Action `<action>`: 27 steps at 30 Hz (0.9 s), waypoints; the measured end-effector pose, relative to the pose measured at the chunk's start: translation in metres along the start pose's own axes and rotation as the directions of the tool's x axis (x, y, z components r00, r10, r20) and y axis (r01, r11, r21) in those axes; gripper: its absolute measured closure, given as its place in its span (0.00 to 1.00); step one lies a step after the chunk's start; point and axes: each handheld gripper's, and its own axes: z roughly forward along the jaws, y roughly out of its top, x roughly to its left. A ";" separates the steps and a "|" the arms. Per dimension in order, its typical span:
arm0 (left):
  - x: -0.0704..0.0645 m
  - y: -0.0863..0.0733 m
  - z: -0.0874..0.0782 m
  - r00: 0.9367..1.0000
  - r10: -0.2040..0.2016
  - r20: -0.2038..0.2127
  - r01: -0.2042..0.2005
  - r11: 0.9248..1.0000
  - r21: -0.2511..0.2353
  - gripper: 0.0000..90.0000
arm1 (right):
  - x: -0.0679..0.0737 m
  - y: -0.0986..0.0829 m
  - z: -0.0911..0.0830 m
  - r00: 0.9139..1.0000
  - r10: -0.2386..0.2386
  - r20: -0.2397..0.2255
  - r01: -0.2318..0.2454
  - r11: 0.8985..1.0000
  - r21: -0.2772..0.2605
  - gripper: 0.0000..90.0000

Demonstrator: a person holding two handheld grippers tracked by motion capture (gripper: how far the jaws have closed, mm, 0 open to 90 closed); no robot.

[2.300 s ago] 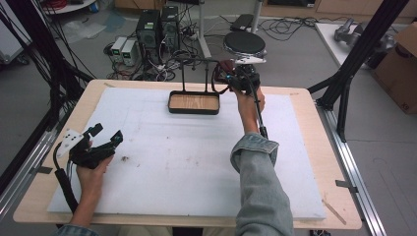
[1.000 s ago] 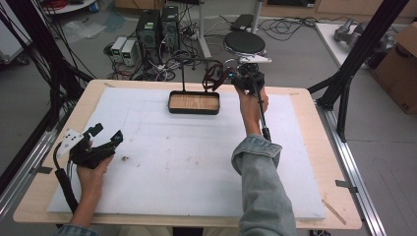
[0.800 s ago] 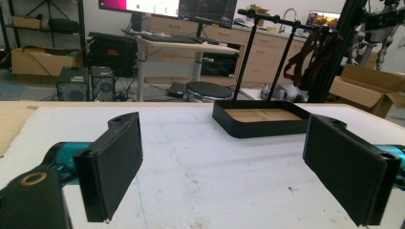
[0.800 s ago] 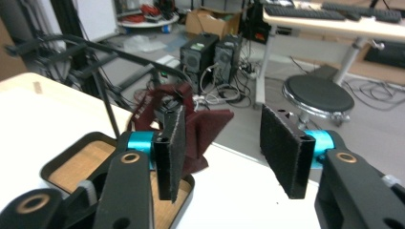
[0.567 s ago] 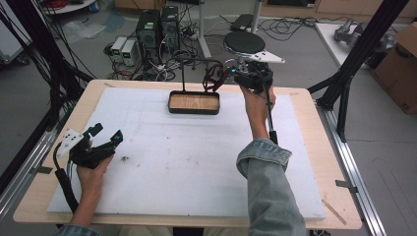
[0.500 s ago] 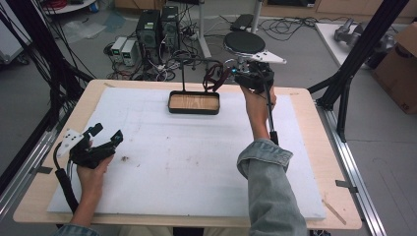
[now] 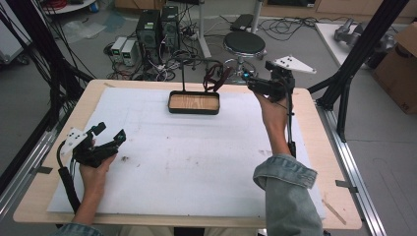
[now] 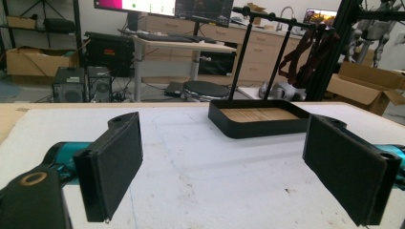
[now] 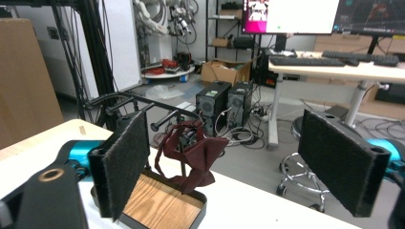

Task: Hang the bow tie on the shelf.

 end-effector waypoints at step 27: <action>0.002 0.000 -0.005 1.000 0.004 -0.028 -0.004 1.000 0.010 0.15 | -0.002 -0.053 -0.120 1.000 0.014 -0.021 -0.017 0.987 -0.159 0.13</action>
